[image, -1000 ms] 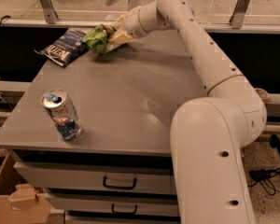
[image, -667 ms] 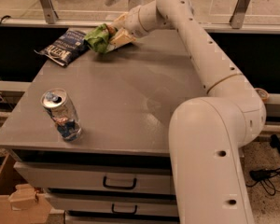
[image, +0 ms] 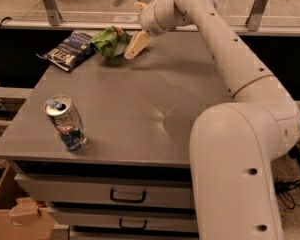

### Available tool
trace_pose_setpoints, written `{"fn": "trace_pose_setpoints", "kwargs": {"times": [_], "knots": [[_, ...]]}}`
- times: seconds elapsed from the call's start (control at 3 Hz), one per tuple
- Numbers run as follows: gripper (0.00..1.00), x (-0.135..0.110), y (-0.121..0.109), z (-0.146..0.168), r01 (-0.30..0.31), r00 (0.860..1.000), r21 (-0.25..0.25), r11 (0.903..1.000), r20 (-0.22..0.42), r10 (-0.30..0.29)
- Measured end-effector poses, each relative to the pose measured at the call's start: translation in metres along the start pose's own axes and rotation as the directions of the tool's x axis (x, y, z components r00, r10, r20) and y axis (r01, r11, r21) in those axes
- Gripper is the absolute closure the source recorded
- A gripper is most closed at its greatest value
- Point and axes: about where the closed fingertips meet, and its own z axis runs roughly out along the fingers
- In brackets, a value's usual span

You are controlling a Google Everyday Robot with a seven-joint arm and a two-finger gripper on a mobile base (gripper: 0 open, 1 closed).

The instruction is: Move green rice chip bag near blue chip bag

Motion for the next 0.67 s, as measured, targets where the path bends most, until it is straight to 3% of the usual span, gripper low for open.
{"fn": "trace_pose_setpoints", "kwargs": {"times": [0.33, 0.67], "knots": [[0.0, 0.01, -0.009, -0.062, -0.089, 0.995, 0.065, 0.9938, -0.046, 0.093], [0.0, 0.017, -0.017, -0.149, -0.195, 0.979, 0.191, 0.962, -0.021, 0.203]]}}
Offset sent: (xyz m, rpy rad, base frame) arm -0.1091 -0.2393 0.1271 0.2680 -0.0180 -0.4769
